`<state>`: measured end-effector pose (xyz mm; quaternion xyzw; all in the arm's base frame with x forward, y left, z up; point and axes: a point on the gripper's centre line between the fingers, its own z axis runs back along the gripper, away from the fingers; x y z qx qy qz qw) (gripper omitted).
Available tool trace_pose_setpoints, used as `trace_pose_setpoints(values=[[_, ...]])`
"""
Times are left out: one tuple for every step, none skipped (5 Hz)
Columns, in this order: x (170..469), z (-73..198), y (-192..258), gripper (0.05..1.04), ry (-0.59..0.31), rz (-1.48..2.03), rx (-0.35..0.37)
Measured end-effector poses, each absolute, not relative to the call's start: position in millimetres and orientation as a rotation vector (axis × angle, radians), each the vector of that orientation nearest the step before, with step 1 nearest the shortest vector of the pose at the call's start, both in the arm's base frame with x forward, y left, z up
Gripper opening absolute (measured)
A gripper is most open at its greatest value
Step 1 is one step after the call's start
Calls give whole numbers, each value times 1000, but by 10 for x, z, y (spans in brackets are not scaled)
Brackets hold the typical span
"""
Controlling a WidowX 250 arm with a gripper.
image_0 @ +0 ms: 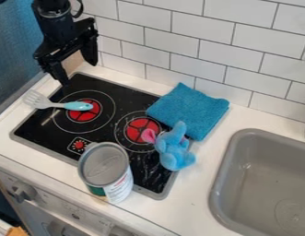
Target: Rotate the spatula 45 degree
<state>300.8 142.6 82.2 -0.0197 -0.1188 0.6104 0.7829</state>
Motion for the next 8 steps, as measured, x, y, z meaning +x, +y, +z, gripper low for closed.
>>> trace_pose_setpoints(values=[[2998,698,1427,999,-219,1327,-31],[3030,415,1526,999,-159,1402,31],[3081,316,1600,999,-152,1462,63],[3088,152,1659,999,-129,1519,104],[3073,51,1707,999,-135,1532,143],[3038,-58,1729,999,-109,1537,174],[3066,-73,1744,948,-120,1538,168],[3091,-95,1744,660,-142,1545,148]])
